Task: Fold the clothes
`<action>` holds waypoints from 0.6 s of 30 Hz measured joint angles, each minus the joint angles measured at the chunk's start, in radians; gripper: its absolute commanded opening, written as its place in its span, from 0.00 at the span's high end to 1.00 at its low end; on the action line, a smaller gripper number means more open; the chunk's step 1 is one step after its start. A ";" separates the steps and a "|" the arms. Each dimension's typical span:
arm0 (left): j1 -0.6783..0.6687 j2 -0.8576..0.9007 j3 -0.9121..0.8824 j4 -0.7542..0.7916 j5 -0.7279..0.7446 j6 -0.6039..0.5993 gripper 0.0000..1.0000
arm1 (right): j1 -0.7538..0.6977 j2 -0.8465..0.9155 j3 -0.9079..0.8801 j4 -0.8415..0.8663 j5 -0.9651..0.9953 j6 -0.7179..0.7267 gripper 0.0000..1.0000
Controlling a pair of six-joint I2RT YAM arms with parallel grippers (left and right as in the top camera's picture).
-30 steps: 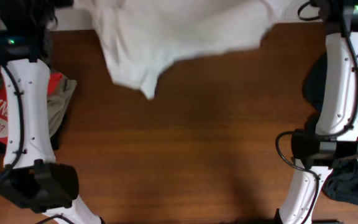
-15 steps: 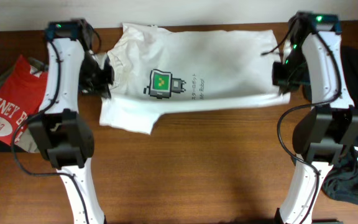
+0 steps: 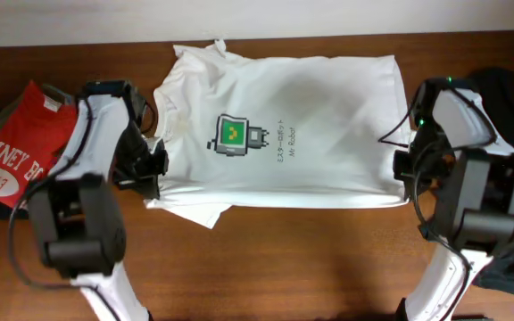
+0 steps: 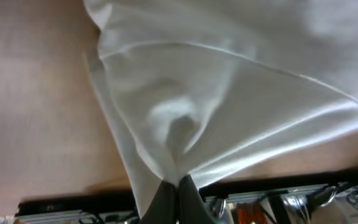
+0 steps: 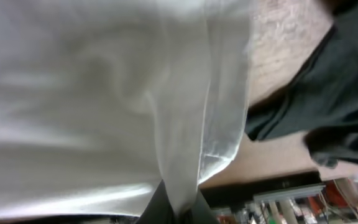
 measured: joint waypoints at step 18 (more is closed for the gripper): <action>-0.003 -0.552 -0.320 0.394 -0.006 -0.050 1.00 | -0.007 -0.464 -0.275 0.397 -0.004 0.079 0.95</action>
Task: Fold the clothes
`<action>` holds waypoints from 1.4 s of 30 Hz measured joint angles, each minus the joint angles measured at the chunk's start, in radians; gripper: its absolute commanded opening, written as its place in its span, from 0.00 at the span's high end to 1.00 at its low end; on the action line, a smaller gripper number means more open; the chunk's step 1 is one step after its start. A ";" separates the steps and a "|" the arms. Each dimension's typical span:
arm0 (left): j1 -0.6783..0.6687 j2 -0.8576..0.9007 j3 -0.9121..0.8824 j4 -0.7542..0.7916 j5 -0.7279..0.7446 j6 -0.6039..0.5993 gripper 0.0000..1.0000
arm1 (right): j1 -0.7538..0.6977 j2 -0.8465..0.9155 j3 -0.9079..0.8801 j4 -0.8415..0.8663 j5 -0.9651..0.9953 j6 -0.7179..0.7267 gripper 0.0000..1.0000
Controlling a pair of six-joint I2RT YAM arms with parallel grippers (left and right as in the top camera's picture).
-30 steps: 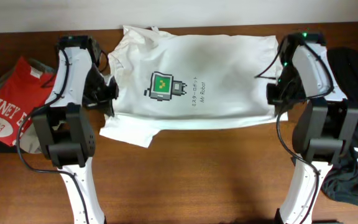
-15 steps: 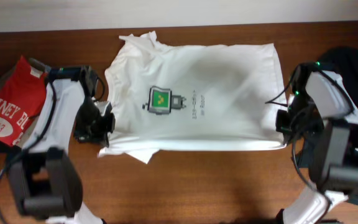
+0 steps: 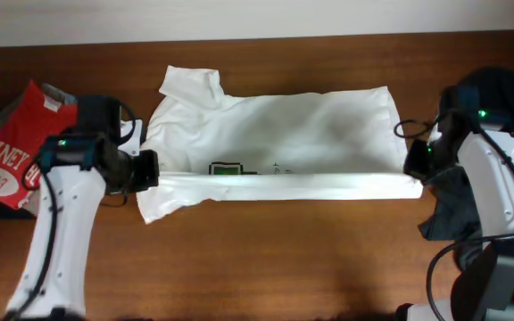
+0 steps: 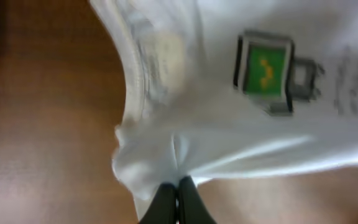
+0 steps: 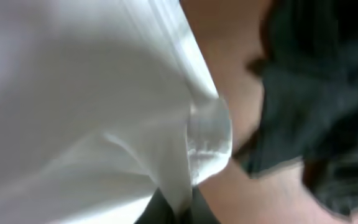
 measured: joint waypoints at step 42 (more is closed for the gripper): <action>-0.143 0.293 -0.323 0.475 -0.058 -0.048 0.33 | 0.018 0.211 -0.233 0.103 0.093 0.007 0.60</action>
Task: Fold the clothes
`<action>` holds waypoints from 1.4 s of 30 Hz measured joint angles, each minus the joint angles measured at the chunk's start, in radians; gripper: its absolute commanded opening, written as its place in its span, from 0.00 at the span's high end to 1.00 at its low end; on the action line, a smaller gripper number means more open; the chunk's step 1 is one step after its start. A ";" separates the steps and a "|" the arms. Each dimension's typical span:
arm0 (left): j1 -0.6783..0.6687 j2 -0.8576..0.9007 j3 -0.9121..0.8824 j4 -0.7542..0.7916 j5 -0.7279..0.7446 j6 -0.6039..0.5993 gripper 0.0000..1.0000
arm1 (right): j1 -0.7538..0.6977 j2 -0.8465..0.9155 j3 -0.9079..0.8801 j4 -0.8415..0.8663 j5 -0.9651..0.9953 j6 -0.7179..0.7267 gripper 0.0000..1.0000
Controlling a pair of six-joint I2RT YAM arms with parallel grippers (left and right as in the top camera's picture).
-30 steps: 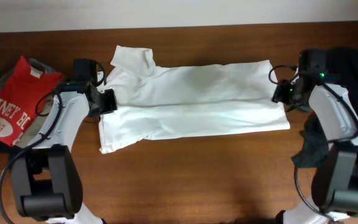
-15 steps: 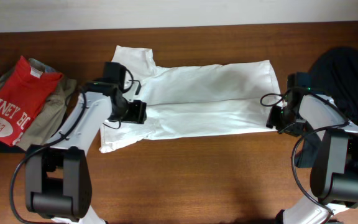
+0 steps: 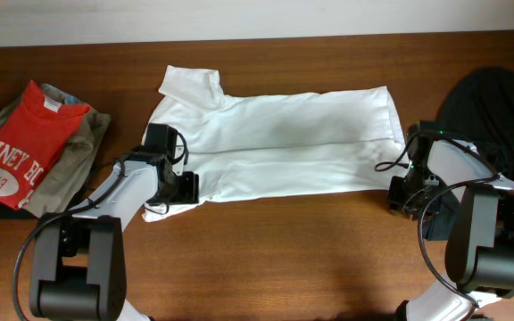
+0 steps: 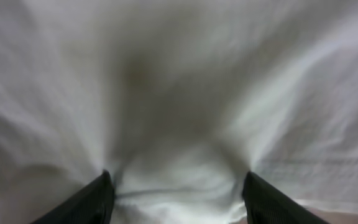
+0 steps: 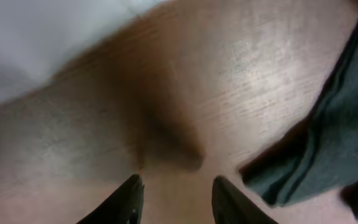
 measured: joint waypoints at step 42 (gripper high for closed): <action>0.038 -0.037 0.420 -0.023 -0.028 0.087 0.06 | 0.000 0.001 0.472 -0.224 -0.050 -0.034 0.15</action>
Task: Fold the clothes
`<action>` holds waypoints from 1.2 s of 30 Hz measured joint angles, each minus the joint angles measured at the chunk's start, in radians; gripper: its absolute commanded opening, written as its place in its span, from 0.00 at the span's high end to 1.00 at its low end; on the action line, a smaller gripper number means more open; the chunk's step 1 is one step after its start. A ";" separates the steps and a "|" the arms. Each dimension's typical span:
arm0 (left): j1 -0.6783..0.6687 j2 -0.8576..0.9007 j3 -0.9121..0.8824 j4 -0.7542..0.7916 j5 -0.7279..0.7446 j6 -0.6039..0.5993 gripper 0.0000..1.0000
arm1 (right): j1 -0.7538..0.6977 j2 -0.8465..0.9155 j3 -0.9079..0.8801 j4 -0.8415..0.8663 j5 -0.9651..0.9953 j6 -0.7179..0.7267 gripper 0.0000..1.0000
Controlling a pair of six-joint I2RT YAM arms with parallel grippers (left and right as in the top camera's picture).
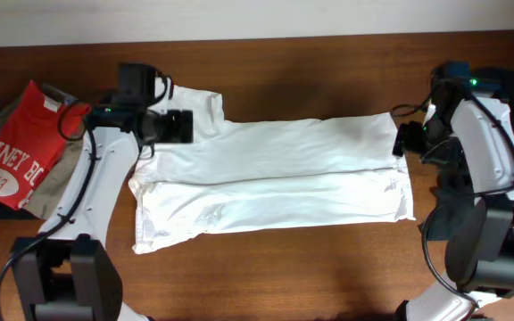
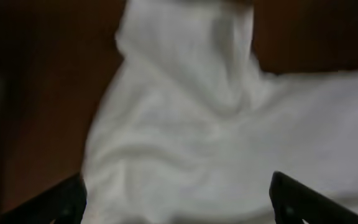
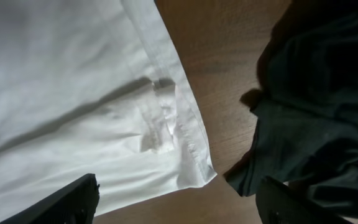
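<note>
The white shirt (image 1: 266, 183) lies folded lengthwise across the table, print hidden, with a folded band along its near side. My left gripper (image 1: 186, 126) hovers open over the shirt's far left end by the sleeve. In the left wrist view its fingers (image 2: 55, 200) stand wide apart over white cloth (image 2: 185, 124), holding nothing. At the shirt's far right edge my right gripper (image 1: 398, 140) is open too. Its wrist view shows the shirt's hem corner (image 3: 179, 134) below the open gripper (image 3: 176, 202).
A red printed T-shirt (image 1: 16, 152) lies on an olive garment at the left. A dark garment (image 1: 507, 98) is heaped at the right, close to the shirt's hem and seen as dark cloth (image 3: 316, 106) in the right wrist view. Brown table (image 1: 275, 285) shows in front.
Both open grippers have moved from the shirt's near edge to its far side, left by the sleeve, right by the hem. The shirt now lies nearer the table's front.
First the shirt lay flat, print up, both grippers shut on its near edge. Then that edge was held up over the print. Later both grippers were open, low at the near edge, the shirt folded with the print hidden. Now they hover open at its far ends.
</note>
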 measured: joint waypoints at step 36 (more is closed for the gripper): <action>0.056 0.269 0.135 0.082 0.248 0.032 0.99 | 0.000 0.347 0.004 0.761 -0.205 -0.135 0.35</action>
